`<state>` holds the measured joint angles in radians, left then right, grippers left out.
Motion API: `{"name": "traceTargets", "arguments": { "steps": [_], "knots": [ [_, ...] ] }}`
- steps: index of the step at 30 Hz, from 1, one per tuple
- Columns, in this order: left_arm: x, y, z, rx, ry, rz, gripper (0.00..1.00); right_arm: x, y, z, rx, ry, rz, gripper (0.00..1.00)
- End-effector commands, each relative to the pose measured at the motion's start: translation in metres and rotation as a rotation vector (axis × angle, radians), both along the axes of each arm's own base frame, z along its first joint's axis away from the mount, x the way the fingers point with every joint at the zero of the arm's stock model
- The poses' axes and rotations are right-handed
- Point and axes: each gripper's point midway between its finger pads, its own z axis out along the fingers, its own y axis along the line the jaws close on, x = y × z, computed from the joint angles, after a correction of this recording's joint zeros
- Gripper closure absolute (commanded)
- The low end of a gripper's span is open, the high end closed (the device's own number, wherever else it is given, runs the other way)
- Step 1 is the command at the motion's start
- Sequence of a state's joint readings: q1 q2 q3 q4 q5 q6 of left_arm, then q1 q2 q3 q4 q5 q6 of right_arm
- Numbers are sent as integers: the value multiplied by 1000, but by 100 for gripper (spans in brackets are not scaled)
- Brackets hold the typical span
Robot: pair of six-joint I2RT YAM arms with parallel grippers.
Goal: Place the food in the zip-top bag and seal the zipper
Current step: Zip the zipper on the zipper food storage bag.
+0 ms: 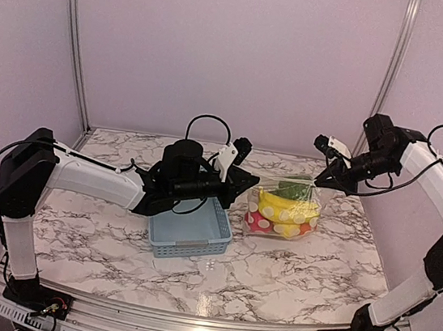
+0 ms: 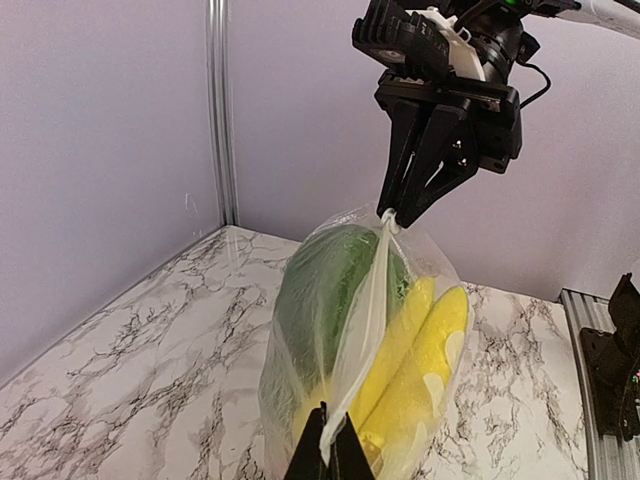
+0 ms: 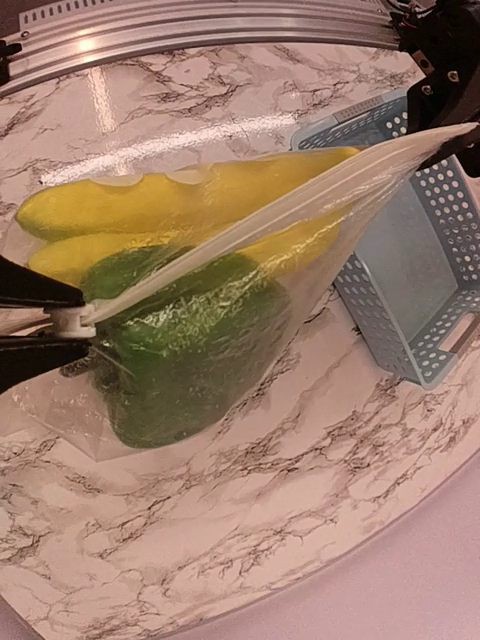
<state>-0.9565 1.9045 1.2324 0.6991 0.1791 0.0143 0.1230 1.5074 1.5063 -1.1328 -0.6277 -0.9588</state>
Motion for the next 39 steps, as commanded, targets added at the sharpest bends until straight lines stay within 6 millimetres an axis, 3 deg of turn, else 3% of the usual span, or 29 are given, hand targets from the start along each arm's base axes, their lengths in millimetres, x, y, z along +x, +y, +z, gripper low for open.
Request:
{"name": "traceTargets", "arguments": {
  "steps": [1, 8, 25, 35, 39],
  "knots": [
    [30, 27, 9, -19, -9, 114, 100, 19, -85, -14, -256, -39, -212, 96],
    [33, 25, 3, -16, -6, 111, 100, 20, -109, -12, -288, -42, -241, 96],
    [43, 19, -9, -27, 40, 115, 100, 18, -139, -22, -346, -22, -273, 97],
    [49, 15, -10, -33, 42, 122, 100, 21, -147, -32, -360, 8, -275, 97],
    [54, 4, -5, -40, 33, 104, 100, 32, -144, -19, -324, -28, -285, 97]
  ]
}}
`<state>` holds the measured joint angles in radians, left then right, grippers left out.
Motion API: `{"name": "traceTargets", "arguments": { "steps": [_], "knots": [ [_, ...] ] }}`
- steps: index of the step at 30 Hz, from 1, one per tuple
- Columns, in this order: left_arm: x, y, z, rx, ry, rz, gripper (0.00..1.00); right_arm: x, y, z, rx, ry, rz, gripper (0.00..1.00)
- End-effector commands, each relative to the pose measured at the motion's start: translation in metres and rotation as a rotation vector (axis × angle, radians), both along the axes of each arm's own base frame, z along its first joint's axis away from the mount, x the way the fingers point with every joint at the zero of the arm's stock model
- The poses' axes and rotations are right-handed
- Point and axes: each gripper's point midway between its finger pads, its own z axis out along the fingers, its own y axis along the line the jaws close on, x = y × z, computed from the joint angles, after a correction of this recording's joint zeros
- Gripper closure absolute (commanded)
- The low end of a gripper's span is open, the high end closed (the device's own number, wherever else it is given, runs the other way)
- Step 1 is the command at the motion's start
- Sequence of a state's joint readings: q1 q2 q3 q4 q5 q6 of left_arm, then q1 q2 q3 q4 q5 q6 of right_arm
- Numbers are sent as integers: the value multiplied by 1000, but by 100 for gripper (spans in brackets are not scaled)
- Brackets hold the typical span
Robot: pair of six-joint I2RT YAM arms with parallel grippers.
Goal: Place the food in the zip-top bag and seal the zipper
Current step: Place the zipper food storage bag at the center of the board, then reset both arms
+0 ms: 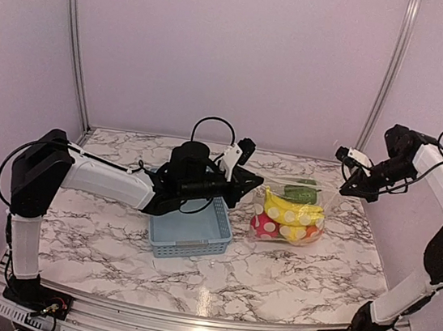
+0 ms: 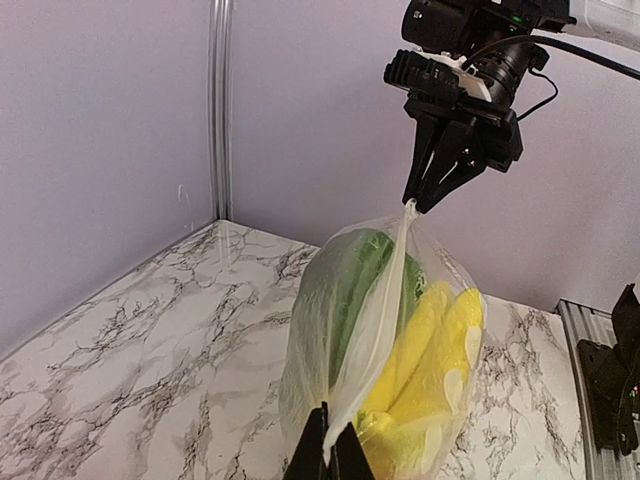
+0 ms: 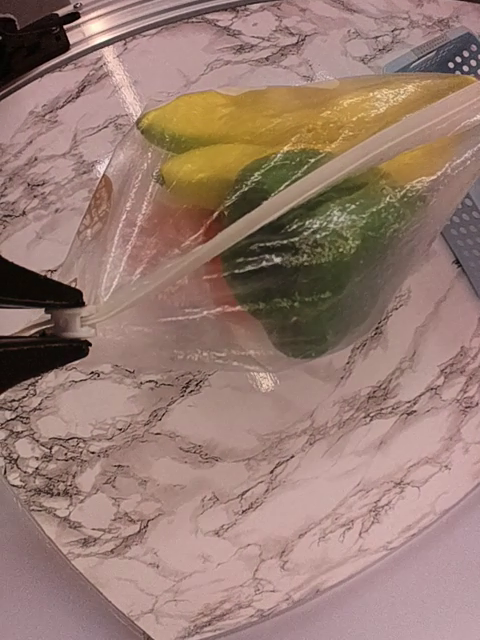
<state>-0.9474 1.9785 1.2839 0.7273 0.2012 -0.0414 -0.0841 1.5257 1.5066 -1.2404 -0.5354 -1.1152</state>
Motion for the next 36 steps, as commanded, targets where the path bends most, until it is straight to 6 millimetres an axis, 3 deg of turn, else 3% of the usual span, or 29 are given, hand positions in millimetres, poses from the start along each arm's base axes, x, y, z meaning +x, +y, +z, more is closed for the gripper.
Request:
{"name": "traceTargets", "arguments": {
  "steps": [1, 6, 9, 11, 13, 17, 20, 23, 25, 28, 30, 36],
  "knots": [
    [48, 13, 10, -15, -23, 122, 100, 33, -61, 10, -183, -83, -165, 97],
    [75, 7, 37, -63, -84, 193, 100, 62, -57, 49, -116, -202, -204, 97],
    [85, 10, 52, -95, -117, 228, 95, 66, -52, 62, -88, -251, -195, 97],
    [88, 11, 52, -101, -122, 241, 90, 64, -50, 58, -82, -273, -188, 97],
    [87, 9, 38, -83, -102, 232, 86, 58, -46, 43, -80, -268, -174, 97],
    [70, 3, -1, -58, 27, 135, 84, 25, -21, -7, -72, -170, -101, 96],
    [49, 10, -12, -65, 98, 77, 84, -10, 4, -31, -63, -106, -12, 91],
    [36, 27, 4, -78, 100, 93, 77, -55, 24, -26, -28, -53, 109, 73],
    [32, 40, 17, -72, 94, 128, 71, -79, 33, -6, 22, -28, 160, 60],
    [31, 58, 32, -56, 99, 197, 53, -77, 43, 41, 92, -118, 149, 53],
    [34, 70, 44, -50, 105, 255, 44, -63, 46, 63, 139, -167, 100, 52],
    [49, 115, 63, 45, 119, 494, 15, 4, 39, 76, 283, -252, -124, 45]
  ]
}}
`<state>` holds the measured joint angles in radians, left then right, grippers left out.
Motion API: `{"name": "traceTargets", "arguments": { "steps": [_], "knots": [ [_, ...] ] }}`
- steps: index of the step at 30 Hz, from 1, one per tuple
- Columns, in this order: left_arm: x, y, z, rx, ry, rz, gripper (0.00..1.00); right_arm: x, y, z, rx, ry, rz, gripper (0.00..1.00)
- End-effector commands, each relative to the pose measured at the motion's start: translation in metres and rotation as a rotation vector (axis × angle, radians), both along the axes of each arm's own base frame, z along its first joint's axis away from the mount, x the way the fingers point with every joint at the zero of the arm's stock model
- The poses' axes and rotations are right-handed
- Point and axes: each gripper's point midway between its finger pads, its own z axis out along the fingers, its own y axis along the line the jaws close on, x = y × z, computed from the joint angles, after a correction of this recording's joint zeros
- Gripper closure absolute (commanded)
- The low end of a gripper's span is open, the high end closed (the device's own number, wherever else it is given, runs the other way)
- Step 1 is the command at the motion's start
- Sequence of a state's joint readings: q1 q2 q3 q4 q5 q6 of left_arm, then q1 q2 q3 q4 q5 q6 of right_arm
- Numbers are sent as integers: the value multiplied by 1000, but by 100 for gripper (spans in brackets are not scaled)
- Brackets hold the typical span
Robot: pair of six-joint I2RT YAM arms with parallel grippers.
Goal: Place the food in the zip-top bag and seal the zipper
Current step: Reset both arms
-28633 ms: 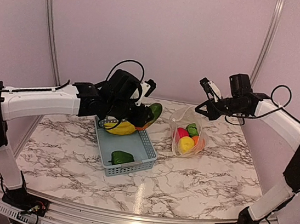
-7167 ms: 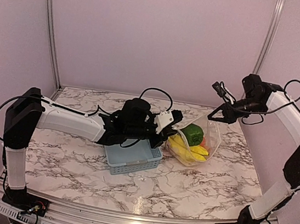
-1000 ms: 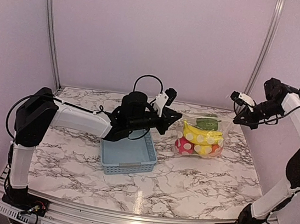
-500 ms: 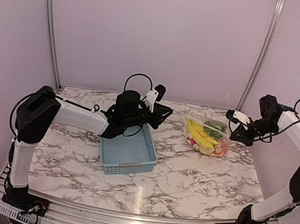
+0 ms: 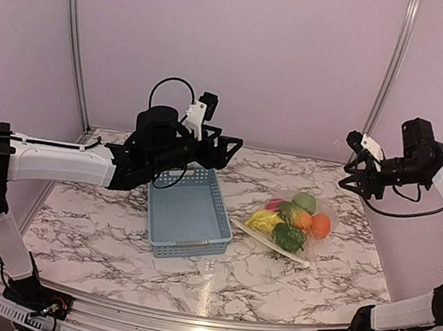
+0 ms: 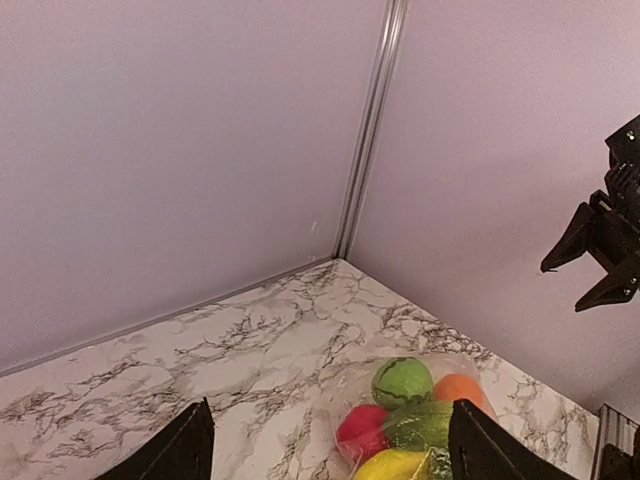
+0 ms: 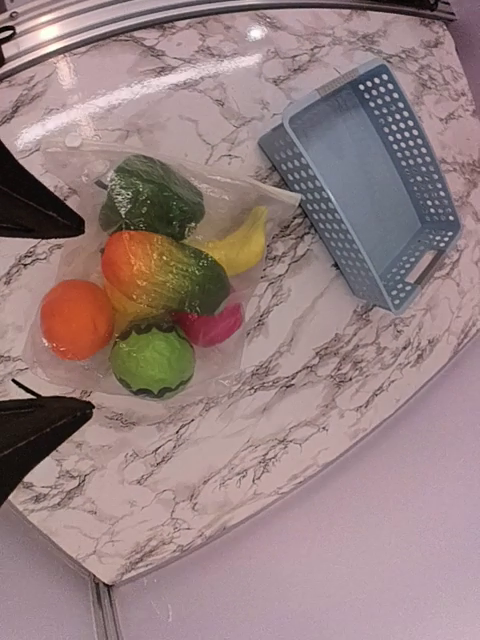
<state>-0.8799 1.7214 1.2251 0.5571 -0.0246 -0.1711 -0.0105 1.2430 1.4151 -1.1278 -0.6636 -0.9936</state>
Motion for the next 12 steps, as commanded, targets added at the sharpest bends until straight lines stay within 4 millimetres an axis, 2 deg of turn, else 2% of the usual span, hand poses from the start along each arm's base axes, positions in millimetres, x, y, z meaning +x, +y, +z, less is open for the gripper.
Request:
{"name": "traceTargets", "arguments": {
  "steps": [1, 2, 5, 7, 9, 12],
  "knots": [
    [16, 43, -6, 154, 65, 223, 4, 58, -9, 8, 190, -22, -198, 31],
    [16, 51, -4, 183, 67, 255, 1, 70, -13, 13, 229, -41, -251, 21],
    [16, 78, 2, 259, 81, 355, 1, 100, -26, 33, 337, -132, -377, 8],
    [14, 94, 8, 295, 88, 406, 1, 118, -33, 51, 423, -199, -463, 7],
    [11, 111, 10, 336, 98, 456, 1, 131, -46, 55, 462, -227, -572, 5],
    [5, 131, 17, 377, 77, 507, 1, 138, -51, 55, 475, -245, -607, 6]
  ]
}}
